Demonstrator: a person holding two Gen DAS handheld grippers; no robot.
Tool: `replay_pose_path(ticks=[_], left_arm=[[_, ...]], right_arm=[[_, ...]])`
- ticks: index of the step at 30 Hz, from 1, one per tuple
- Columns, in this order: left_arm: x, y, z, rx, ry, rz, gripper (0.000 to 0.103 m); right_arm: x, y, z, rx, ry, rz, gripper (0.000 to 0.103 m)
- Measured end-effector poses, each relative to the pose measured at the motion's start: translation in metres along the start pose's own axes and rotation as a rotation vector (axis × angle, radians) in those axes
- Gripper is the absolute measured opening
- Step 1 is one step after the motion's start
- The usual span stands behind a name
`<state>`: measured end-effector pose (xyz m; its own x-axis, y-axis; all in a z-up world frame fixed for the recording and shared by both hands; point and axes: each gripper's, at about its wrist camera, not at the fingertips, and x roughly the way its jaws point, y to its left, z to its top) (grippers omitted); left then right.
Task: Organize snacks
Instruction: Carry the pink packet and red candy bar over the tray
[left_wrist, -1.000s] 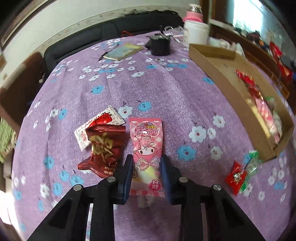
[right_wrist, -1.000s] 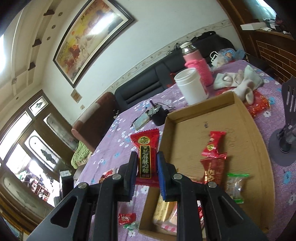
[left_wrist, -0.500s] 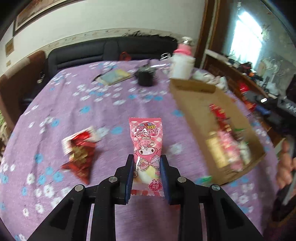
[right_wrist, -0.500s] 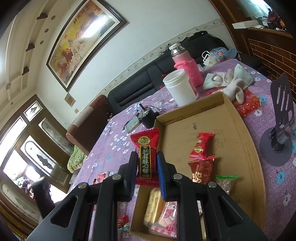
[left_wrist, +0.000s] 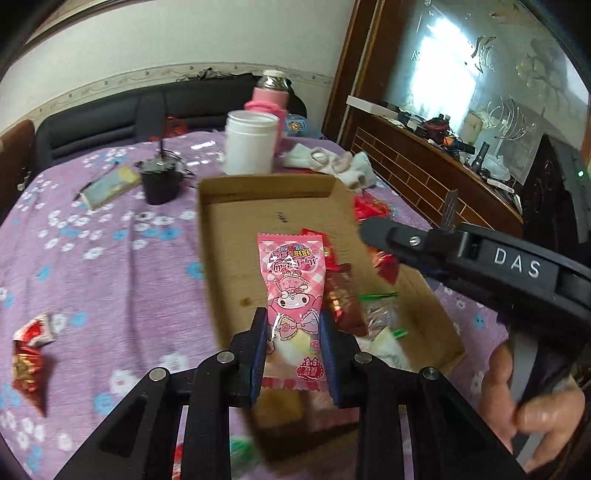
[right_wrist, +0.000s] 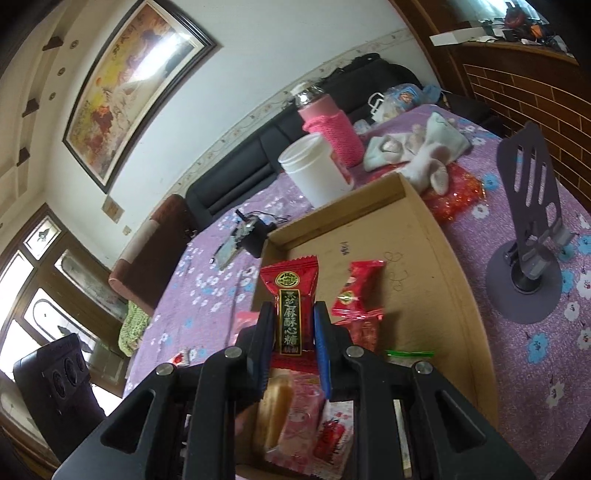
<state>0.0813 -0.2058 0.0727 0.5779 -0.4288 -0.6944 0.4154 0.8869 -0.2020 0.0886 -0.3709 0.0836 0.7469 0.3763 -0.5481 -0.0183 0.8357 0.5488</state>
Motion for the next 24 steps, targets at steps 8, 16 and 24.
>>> replay_pose_path(ticks=[8, 16, 24], left_arm=[[0.025, -0.010, -0.014, 0.029, 0.009, 0.020, 0.027], [0.024, -0.005, -0.021, 0.051, -0.027, 0.032, 0.028], [0.018, -0.015, -0.025, 0.086, -0.052, 0.039, 0.028]], right_arm=[[0.023, -0.009, -0.005, -0.006, 0.070, -0.129, 0.020], [0.039, -0.005, -0.014, -0.061, 0.106, -0.207, 0.020], [0.044, -0.001, -0.020, -0.081, 0.116, -0.223, 0.020]])
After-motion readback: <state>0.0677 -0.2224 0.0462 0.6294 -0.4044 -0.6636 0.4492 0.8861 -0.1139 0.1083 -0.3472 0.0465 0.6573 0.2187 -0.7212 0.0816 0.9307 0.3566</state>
